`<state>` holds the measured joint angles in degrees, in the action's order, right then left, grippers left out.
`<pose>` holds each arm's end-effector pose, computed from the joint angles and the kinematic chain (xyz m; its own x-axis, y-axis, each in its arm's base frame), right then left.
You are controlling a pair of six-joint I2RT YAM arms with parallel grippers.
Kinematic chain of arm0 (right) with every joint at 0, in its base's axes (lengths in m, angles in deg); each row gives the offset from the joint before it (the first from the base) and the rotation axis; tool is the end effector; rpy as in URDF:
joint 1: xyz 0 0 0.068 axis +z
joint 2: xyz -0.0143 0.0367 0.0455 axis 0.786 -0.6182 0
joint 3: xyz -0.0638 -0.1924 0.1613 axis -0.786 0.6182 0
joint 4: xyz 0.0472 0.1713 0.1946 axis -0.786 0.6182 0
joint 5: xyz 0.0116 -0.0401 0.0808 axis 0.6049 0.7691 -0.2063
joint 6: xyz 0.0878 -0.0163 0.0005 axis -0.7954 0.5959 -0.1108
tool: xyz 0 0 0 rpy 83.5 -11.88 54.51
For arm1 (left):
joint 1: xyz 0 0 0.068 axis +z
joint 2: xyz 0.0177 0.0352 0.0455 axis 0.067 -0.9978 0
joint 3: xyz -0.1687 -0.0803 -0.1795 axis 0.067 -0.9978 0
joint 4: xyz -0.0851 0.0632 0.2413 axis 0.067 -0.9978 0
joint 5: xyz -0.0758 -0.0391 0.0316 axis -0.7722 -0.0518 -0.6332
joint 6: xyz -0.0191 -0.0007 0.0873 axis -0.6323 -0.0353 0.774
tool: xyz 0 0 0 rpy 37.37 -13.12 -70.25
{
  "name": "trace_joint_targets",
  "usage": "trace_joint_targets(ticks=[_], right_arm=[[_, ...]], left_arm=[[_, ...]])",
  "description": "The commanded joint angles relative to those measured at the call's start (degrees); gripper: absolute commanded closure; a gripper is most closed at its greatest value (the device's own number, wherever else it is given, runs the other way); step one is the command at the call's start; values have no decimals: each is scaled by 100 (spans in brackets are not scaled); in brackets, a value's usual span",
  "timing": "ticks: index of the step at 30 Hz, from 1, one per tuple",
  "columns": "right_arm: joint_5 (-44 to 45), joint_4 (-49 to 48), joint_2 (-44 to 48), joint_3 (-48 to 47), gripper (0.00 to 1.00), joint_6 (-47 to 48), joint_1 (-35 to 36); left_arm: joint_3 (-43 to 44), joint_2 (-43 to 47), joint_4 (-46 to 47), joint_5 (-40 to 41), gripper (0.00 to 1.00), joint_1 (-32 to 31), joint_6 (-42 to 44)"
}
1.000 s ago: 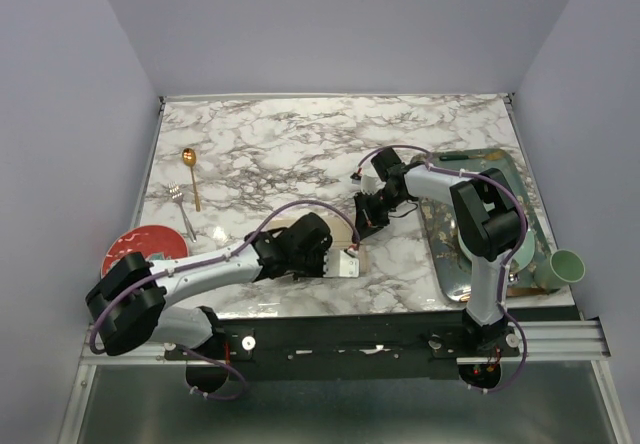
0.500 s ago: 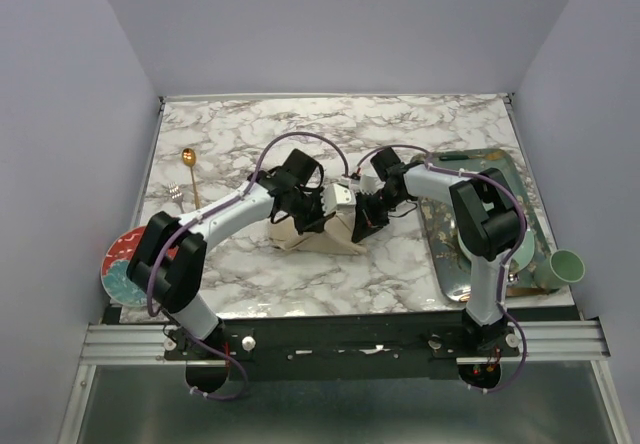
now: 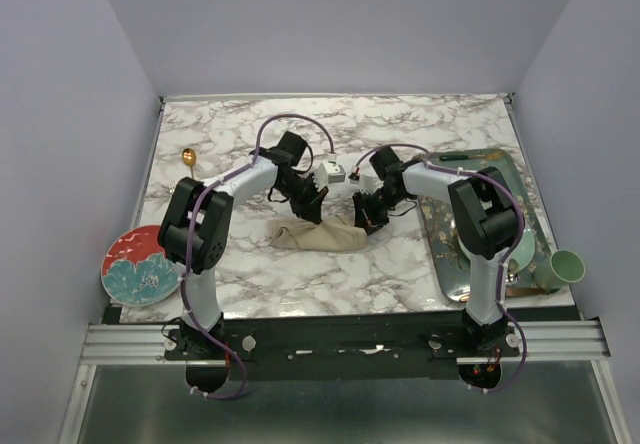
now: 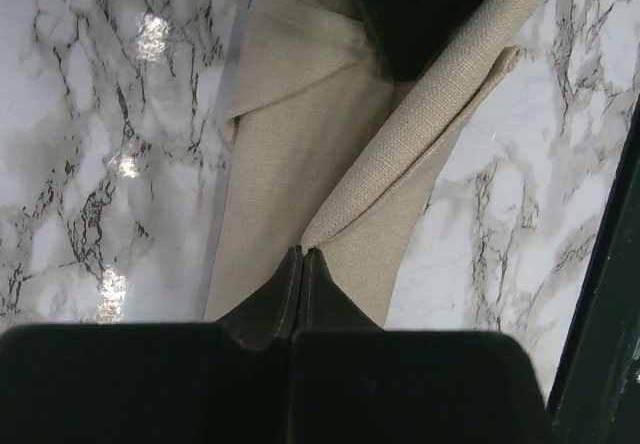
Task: Fold the napkin into a case and place the utensils inside
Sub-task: Fold the 2/3-rectangle-folded napkin at the center of the board.
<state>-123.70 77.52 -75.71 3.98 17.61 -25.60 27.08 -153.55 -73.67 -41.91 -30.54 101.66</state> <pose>0.3142 0.2120 0.0793 -0.9249 -0.3616 -0.1178 -0.3469 0.6754 0.6508 0.3171 -0.2186 0.1468 -0.4318 0.6635 -0.6109 0.8986 0.2578 -0.3552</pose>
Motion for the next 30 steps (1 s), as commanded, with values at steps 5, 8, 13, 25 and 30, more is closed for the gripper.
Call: trace_joint_targets(ticks=[5,8,13,25,30], right_arm=[[900,68,-350,-94,92,351,-20],[909,77,-342,-95,92,352,-20],[1006,121,-289,-68,92,439,-20],[918,200,-175,-226,90,553,-11],[918,472,238,-446,84,580,-20]], left_arm=[[206,-243,-498,-456,100,358,70],[75,-286,-499,-403,100,411,19],[65,-497,-402,-430,100,604,-377],[786,-1288,-797,-579,100,683,-799],[874,-1552,-1052,-526,100,719,-808]])
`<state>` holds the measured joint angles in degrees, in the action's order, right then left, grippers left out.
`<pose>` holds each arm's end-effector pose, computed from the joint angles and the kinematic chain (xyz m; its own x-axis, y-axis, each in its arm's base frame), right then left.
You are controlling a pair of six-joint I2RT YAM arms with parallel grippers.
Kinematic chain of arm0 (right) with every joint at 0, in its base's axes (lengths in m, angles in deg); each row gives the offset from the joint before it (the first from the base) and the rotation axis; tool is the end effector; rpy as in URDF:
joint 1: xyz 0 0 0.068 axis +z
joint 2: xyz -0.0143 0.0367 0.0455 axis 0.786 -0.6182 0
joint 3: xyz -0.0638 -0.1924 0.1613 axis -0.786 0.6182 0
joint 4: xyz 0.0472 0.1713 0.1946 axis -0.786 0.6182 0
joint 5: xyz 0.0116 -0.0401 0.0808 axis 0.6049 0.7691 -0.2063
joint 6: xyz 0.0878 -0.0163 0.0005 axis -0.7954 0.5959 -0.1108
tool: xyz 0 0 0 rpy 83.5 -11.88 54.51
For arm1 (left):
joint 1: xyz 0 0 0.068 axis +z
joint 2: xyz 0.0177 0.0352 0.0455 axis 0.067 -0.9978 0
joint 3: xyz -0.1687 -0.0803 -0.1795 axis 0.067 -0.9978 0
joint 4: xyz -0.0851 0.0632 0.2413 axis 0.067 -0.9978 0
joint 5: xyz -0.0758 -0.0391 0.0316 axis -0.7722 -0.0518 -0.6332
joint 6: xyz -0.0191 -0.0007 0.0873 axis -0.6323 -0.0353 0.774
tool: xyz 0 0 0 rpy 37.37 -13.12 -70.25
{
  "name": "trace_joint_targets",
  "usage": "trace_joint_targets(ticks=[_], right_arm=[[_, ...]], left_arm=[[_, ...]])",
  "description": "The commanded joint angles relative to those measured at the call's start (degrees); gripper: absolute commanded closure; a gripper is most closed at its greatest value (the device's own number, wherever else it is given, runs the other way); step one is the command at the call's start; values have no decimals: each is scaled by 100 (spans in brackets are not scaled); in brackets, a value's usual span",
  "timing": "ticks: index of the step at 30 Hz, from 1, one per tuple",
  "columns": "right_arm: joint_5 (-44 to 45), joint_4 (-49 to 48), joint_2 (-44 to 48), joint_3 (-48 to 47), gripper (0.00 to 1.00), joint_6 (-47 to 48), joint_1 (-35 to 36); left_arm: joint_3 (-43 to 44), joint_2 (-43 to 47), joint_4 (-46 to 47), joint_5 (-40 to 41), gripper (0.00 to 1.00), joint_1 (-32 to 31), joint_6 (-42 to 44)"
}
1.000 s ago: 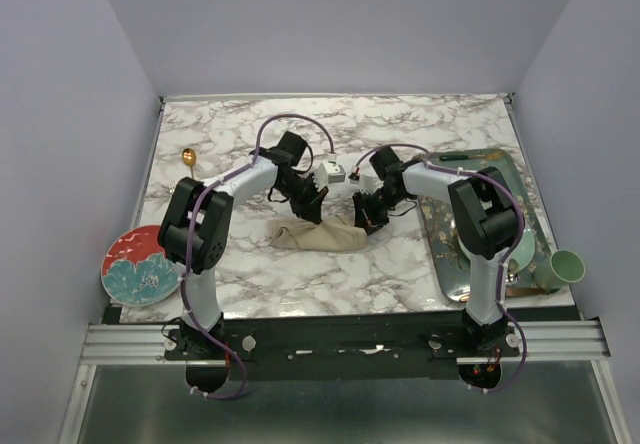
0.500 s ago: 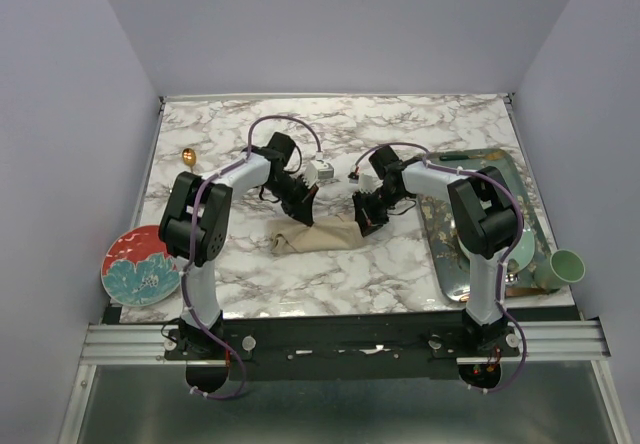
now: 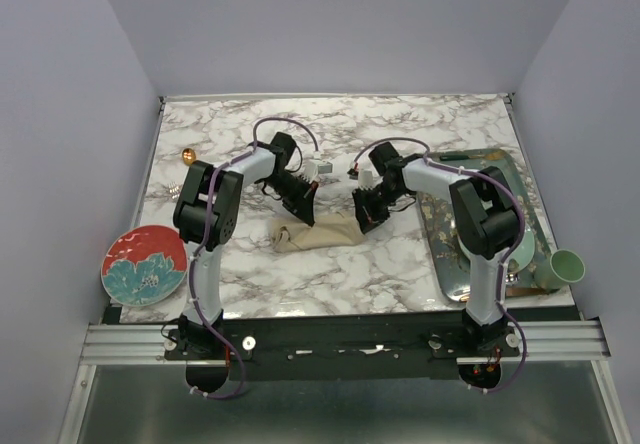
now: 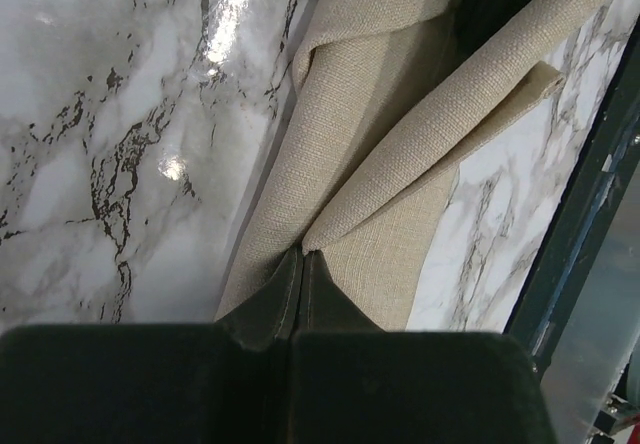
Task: Fold the napkin into a case and place the utensils inside
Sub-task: Fold the 2/3-rectangle-folded napkin at the center of the board, then smooth out the smaller rectangle-folded napkin at the center of the board.
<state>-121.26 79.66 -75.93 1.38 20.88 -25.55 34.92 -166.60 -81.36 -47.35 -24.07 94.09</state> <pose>0.3213 0.2130 0.0862 -0.9030 -0.3986 -0.1606 -0.4082 0.6789 0.6103 0.3508 -0.1913 0.1005 -0.7188 0.5678 -0.4013 0.6708 0.4145 -0.6150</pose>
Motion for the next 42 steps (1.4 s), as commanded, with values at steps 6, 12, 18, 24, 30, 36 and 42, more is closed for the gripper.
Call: trace_joint_targets(ticks=[6,12,18,24,30,36,42], right_arm=[[735,670,1024,-405,73,796,-25],[604,471,1621,-239,59,1411,-33],[558,-425,1781,130,26,2043,133],[717,-1243,1711,271,34,2816,335],[954,-1455,1334,227,29,3652,766],[1069,-1455,868,-71,31,3978,960],[1350,-1176,410,-518,43,4031,1083]], left_arm=[[168,-432,-415,9,100,89,-78],[379,-590,-476,-87,100,116,-201],[537,-792,-520,-280,100,177,-412],[652,-985,-555,-351,100,203,-535],[775,-1126,-582,-378,100,256,-597],[801,-1161,-591,-404,100,274,-632],[793,-1170,-599,-430,100,300,-649]])
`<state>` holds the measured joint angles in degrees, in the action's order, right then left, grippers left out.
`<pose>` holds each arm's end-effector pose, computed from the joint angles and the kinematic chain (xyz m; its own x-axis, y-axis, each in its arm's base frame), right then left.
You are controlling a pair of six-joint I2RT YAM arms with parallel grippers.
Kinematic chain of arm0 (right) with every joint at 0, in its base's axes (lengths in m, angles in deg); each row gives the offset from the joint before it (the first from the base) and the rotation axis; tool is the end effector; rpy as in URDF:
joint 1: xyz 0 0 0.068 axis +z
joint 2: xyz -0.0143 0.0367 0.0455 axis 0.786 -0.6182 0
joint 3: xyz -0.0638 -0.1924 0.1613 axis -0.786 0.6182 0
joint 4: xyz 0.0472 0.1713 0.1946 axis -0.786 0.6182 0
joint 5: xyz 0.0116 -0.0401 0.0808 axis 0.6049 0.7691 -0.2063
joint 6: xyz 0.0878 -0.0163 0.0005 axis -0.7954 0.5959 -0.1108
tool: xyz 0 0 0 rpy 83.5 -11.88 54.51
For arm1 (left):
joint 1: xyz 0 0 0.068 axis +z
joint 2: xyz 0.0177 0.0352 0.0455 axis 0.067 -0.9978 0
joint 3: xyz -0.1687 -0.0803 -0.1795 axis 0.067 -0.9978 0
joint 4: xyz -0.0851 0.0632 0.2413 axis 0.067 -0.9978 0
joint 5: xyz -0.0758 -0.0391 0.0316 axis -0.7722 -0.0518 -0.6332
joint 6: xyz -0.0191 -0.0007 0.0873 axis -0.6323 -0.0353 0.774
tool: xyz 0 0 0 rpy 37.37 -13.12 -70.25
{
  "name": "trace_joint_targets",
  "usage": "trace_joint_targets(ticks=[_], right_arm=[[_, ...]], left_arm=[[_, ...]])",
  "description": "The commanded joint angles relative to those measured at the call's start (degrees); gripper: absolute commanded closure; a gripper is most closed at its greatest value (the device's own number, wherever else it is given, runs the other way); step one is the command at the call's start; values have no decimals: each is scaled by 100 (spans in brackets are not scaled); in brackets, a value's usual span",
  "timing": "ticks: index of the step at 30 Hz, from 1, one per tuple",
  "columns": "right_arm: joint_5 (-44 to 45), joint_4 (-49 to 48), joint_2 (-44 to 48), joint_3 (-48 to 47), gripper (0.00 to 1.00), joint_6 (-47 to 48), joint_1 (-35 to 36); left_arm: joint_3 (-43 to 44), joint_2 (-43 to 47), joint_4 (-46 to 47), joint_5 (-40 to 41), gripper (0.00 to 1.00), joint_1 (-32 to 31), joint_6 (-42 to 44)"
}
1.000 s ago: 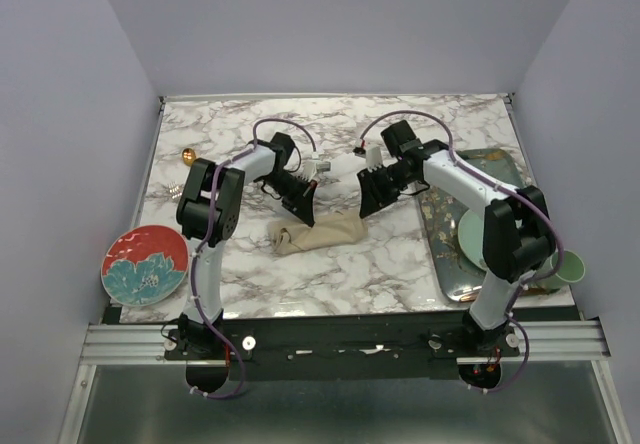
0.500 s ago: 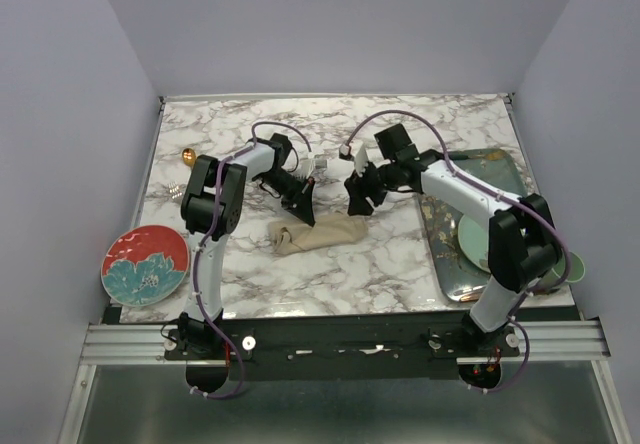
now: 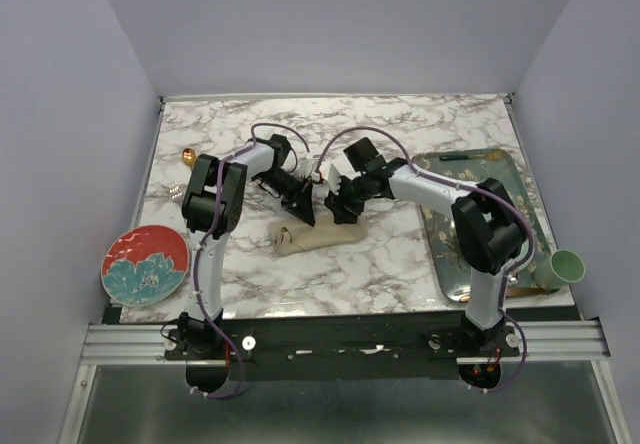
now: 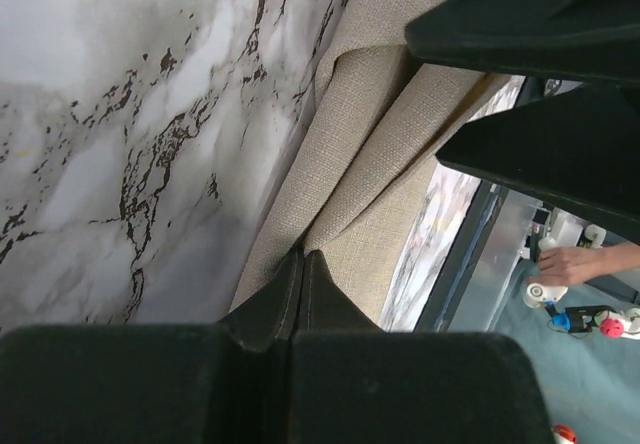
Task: Fold the napkin into a case and place the utensils inside
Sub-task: Smooth out the smaller rectangle-folded napkin at the center of the board.
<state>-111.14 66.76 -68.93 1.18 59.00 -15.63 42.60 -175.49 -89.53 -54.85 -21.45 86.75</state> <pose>0.3136 0.2752 0.1380 -0.1530 -0.7425 -0.6522 -0.9835 0.1790 0.0269 0.3657 -0.1841 0.0808 -0.8692 0.4569 -0.1888 0.4099 0.4526 -0.7919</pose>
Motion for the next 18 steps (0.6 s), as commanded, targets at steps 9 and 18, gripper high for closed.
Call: trace_joint_targets(ticks=[9,18], right_arm=[[443,826,-500,-615,58,439,415],[936,1258,-738,-580,72,544,495]], left_arm=[[-553,-26,209,179,100,38,146],[-775,141,218,56,100,204,76]])
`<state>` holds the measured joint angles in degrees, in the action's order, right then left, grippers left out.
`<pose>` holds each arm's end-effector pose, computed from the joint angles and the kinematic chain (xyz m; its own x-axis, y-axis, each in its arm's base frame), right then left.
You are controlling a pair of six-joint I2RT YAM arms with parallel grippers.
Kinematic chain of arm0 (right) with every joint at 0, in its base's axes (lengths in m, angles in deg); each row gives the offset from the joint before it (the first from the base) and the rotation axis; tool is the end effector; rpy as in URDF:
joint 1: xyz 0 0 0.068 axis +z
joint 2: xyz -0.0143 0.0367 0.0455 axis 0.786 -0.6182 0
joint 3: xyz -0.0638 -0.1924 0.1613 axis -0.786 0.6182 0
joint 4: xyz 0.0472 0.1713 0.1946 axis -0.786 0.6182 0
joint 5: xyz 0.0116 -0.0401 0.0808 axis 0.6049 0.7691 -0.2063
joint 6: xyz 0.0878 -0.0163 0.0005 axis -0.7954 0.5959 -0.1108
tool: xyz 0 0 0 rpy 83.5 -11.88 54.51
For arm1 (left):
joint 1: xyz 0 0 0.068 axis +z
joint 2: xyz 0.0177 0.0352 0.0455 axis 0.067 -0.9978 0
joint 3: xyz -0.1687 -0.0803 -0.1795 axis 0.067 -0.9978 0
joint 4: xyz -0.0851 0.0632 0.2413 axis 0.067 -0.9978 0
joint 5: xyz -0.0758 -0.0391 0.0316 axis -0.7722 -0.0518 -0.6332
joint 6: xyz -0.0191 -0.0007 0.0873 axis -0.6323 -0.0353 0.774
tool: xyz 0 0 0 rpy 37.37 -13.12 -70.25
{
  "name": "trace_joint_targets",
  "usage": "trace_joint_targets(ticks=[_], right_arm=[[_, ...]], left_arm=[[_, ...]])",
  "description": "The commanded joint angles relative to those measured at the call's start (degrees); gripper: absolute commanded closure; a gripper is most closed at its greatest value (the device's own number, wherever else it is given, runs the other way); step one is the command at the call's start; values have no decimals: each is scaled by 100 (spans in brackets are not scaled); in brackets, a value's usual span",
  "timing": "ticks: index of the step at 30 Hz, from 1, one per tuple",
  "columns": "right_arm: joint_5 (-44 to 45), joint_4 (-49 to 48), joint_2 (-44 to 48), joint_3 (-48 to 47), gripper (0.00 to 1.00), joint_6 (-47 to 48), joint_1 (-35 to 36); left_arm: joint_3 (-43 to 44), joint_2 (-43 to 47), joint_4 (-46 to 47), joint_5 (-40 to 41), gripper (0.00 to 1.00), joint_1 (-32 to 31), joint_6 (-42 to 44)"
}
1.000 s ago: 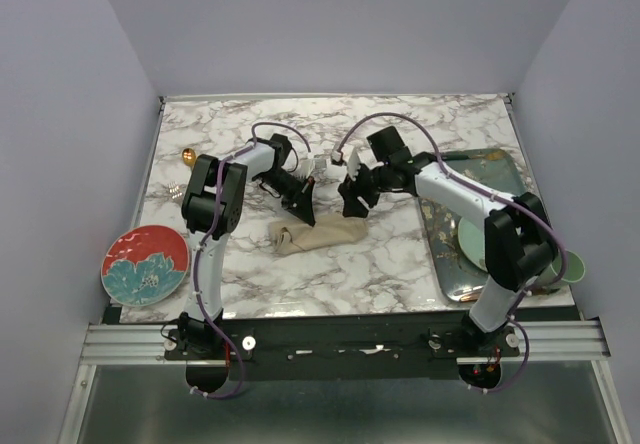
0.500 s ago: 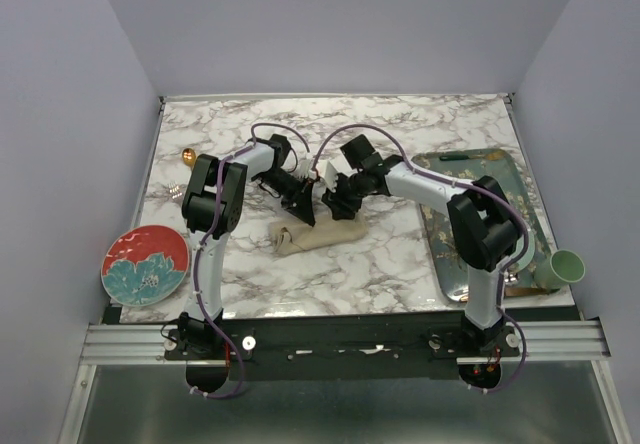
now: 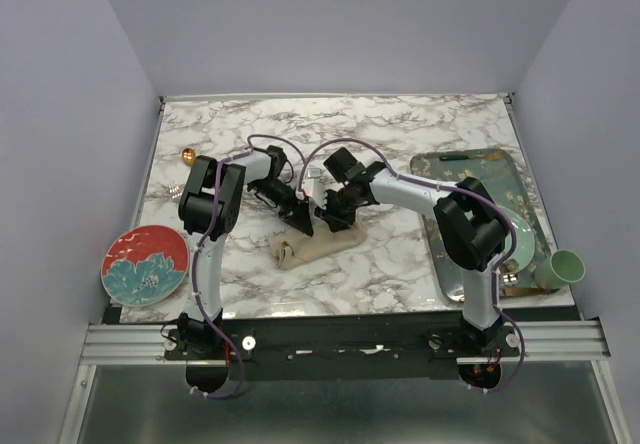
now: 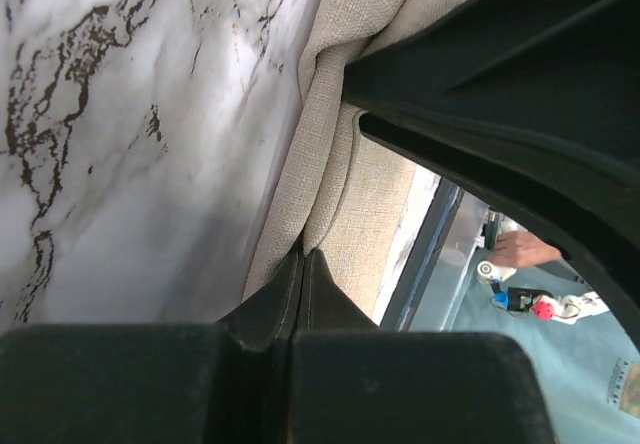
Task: Fold the napkin into a case and place the utensils inside
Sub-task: Smooth out the smaller rectangle-folded napkin at the center of the board.
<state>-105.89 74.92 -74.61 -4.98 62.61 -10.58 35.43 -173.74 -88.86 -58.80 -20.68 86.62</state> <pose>0.2984 0.3019 0.1190 -0.0859 -0.8436 -0.5300 -0.9959 0.0870 0.0230 0.3422 -0.1745 0.0696 -0.8942 0.4319 -0.1174 0.3175 0.4273 -0.8465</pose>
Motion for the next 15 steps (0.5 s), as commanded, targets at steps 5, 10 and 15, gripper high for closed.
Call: trace_joint_targets(ticks=[5,10,15], right_arm=[[332,574,-47,204,76,18,-1],[254,618,-20,327,77,-237,-10],[121,645,-55,336,78,-501,-10]], left_arm=[[153,141,115,303,87,383,54],[31,818,273,-119,61,1040,-33],[-198,1679,317,-199,52,1578,-43]])
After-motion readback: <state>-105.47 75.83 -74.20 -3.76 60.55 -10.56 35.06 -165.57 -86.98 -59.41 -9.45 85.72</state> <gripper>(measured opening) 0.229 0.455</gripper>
